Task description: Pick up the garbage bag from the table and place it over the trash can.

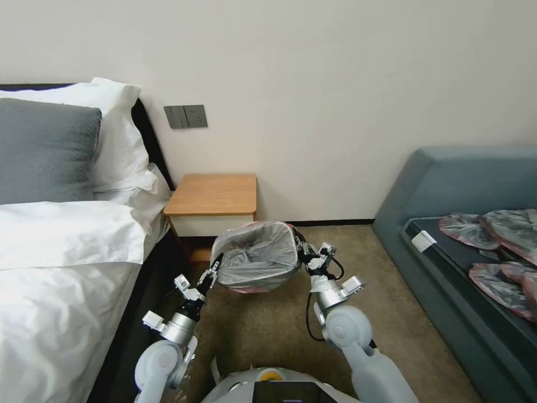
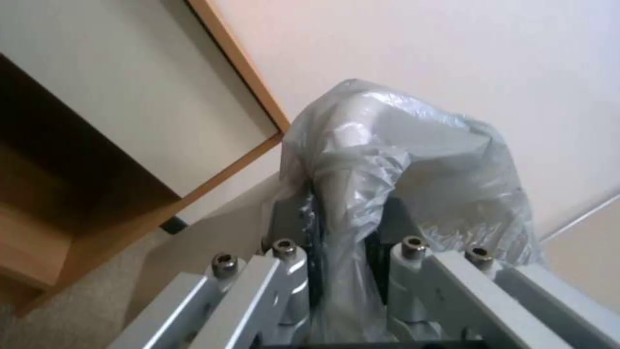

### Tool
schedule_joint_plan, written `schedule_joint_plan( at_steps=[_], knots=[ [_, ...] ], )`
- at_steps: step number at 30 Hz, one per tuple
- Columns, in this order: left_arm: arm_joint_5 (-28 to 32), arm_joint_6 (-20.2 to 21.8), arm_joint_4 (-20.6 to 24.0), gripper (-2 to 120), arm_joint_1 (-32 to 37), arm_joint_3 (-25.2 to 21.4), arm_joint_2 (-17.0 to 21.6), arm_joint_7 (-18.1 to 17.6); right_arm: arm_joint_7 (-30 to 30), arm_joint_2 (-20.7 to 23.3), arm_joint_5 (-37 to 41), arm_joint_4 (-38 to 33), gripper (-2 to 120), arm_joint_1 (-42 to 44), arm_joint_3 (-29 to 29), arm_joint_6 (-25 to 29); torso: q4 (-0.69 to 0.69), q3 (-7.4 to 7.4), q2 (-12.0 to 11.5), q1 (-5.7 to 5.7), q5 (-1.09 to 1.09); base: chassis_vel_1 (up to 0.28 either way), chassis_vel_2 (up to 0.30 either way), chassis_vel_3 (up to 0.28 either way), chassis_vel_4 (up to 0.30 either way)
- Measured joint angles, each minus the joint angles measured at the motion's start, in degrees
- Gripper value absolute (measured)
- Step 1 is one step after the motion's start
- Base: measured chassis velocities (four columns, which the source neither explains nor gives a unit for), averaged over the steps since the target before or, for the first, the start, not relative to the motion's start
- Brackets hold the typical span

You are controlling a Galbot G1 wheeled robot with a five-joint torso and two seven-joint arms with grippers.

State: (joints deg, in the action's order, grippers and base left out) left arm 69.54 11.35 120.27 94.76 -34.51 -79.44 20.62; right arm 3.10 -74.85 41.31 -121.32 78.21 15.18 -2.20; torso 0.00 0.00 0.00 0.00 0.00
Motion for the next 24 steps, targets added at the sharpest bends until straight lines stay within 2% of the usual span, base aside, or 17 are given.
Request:
schedule_joint_plan(
  at_steps=[9,17,24],
  knots=[
    [0.2,0.0,0.2,10,-0.1,0.3,-0.6,0.2,2.4,-0.2,-10.3,2.6,0,-0.5,-0.1,0.3,0.0,0.0,0.0,0.0,0.0,0.0,0.0,0.0,0.0],
    [0.3,0.0,0.6,11,-0.2,0.4,-1.0,0.2,3.1,0.1,-13.3,4.4,0,-1.3,0.3,0.4,0.0,0.0,0.0,0.0,-0.01,0.0,0.0,0.0,0.0],
    [0.3,-0.1,0.4,11,-0.3,0.6,-1.7,-0.1,3.4,-0.2,-19.0,6.8,0,-1.3,0.2,1.7,0.0,0.0,0.0,0.0,0.0,0.0,0.0,0.0,0.0]
  ],
)
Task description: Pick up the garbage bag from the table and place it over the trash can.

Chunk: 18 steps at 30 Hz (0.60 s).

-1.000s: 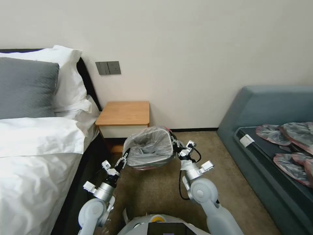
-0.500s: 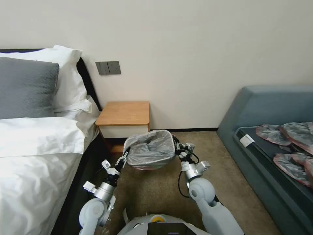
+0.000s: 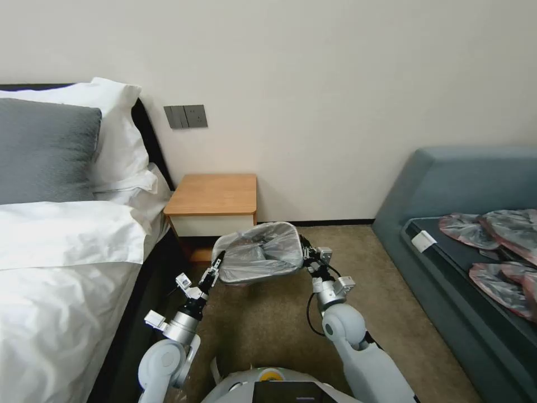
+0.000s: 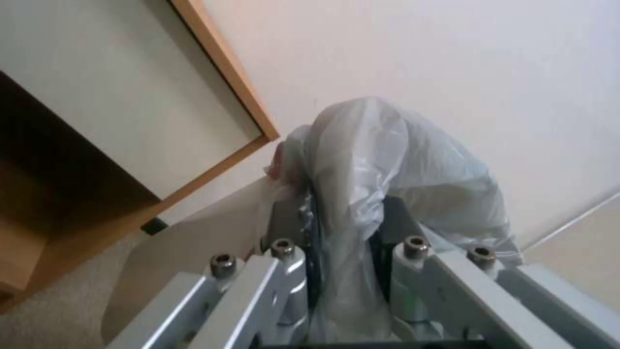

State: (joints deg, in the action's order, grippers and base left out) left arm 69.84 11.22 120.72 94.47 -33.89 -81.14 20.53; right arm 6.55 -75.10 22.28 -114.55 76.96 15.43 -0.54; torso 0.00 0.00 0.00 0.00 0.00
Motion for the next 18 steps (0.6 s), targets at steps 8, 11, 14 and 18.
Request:
schedule_joint_plan(
  at_steps=[8,11,14,18],
  knots=[
    [-0.3,-0.2,-0.5,11,-0.5,-0.1,0.1,-2.0,-0.2,0.6,-10.0,1.6,20,1.1,1.2,3.0,0.0,0.0,0.0,0.0,0.0,0.0,0.0,0.0,0.0],
    [-1.0,-0.4,-0.5,11,-0.6,-0.1,0.1,-3.5,-0.4,0.9,-13.0,1.1,30,2.2,1.8,3.2,0.0,0.0,0.0,0.0,0.0,0.0,0.0,0.0,0.0],
    [-1.9,-0.5,-0.5,10,-0.9,-0.1,0.1,-4.9,-0.8,1.3,-15.1,0.2,38,3.4,2.3,3.2,0.0,0.0,0.0,0.0,0.0,0.0,0.0,0.0,0.0],
    [-4.7,-0.5,-0.7,9,-1.6,-0.3,0.1,-8.1,-3.5,2.1,-19.8,-2.4,58,7.0,5.6,5.0,0.0,0.0,0.0,0.0,0.0,0.0,0.0,0.0,0.0]
  ],
)
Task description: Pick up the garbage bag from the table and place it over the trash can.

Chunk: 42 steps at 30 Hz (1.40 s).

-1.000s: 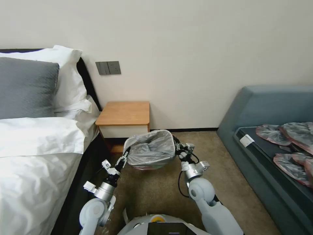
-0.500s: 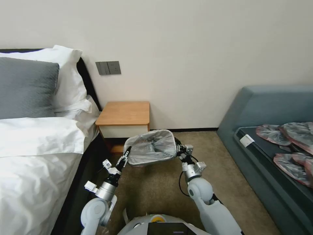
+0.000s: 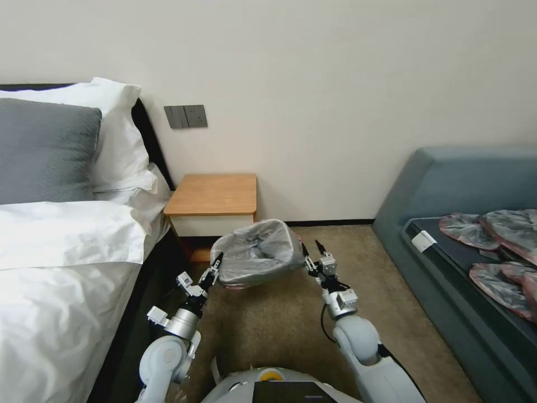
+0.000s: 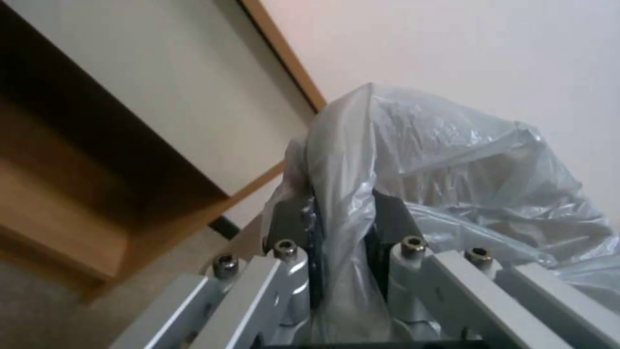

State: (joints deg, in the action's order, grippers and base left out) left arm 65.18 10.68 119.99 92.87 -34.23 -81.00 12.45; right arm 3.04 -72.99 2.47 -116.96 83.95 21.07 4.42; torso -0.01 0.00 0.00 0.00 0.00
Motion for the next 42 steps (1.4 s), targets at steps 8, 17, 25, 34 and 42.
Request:
schedule_joint_plan(
  at_steps=[8,17,25,34,42],
  knots=[
    [-2.1,0.0,-0.2,9,-0.3,-0.1,0.2,-2.1,-2.1,0.5,-1.5,-3.6,76,3.2,2.4,1.6,0.0,0.0,0.0,0.0,0.0,0.0,0.0,0.0,0.0],
    [-18.3,-2.0,0.0,9,0.0,1.2,0.8,-4.0,-6.5,1.8,-3.9,-13.2,100,3.8,3.1,5.5,0.0,0.0,0.0,0.0,-0.01,0.0,0.0,0.0,0.0],
    [-35.6,-4.3,2.7,9,-0.2,2.2,1.5,-4.4,-10.3,15.3,1.8,-17.9,78,-3.4,-3.1,-4.6,0.03,0.0,0.0,0.0,0.0,0.0,0.0,0.0,0.0],
    [-44.4,-2.8,3.9,9,0.2,3.1,1.3,-7.3,-11.6,29.7,9.5,-16.0,48,-11.4,-12.4,-14.2,0.01,0.0,0.0,0.0,0.0,0.0,0.0,0.0,0.0],
    [-46.0,1.0,5.5,9,0.0,4.9,0.1,-9.7,-11.5,32.2,15.1,-9.4,17,-26.3,-27.6,-21.1,0.02,0.0,0.0,0.0,0.0,0.0,0.0,0.0,0.0]
  ],
)
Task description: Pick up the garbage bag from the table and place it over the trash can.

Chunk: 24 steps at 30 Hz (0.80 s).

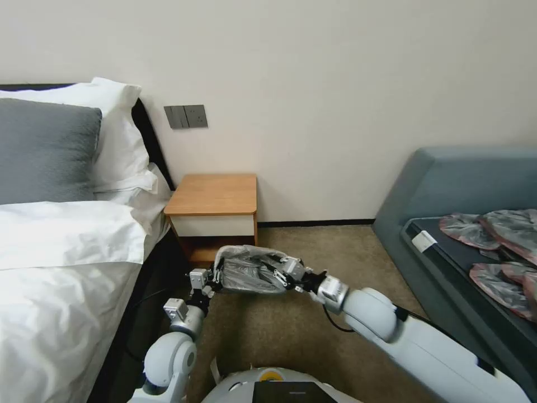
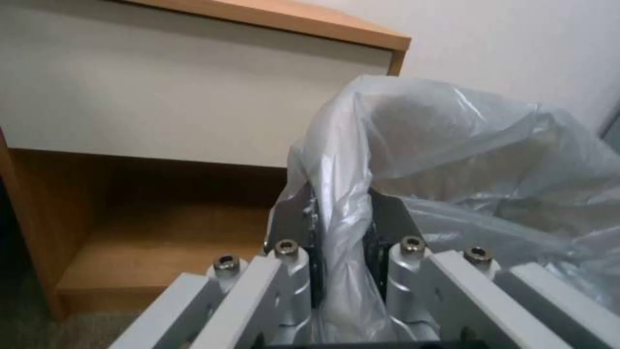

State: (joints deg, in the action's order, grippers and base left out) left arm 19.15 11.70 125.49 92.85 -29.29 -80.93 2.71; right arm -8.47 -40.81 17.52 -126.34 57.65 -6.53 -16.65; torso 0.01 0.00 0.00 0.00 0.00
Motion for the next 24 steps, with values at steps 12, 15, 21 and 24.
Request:
schedule_joint_plan(
  at_steps=[12,15,21,24],
  knots=[
    [-1.0,1.3,0.7,9,-0.2,0.2,0.2,-0.5,-0.9,-0.4,3.1,7.6,0,-14.3,-13.0,-3.5,-0.01,0.0,0.0,0.0,0.0,0.0,0.0,0.0,0.0],
    [-1.3,1.3,0.7,9,-0.2,0.4,0.2,-0.5,-0.9,-0.5,3.9,8.2,0,-16.6,-14.9,-4.0,-0.01,0.0,0.0,0.0,-0.02,0.0,0.0,0.0,0.0],
    [-2.4,1.3,0.7,9,-0.1,1.3,0.4,-0.4,-0.6,-2.6,4.7,11.5,0,-21.0,-20.7,-5.2,-0.01,0.0,0.0,0.0,0.0,0.0,0.0,0.0,0.0],
    [-3.0,1.3,0.7,9,-0.1,1.7,0.3,-0.3,-0.6,-3.4,4.8,12.7,0,-22.3,-22.7,-5.6,-0.01,0.0,0.0,0.0,0.0,0.0,0.0,0.0,0.0]
  ],
)
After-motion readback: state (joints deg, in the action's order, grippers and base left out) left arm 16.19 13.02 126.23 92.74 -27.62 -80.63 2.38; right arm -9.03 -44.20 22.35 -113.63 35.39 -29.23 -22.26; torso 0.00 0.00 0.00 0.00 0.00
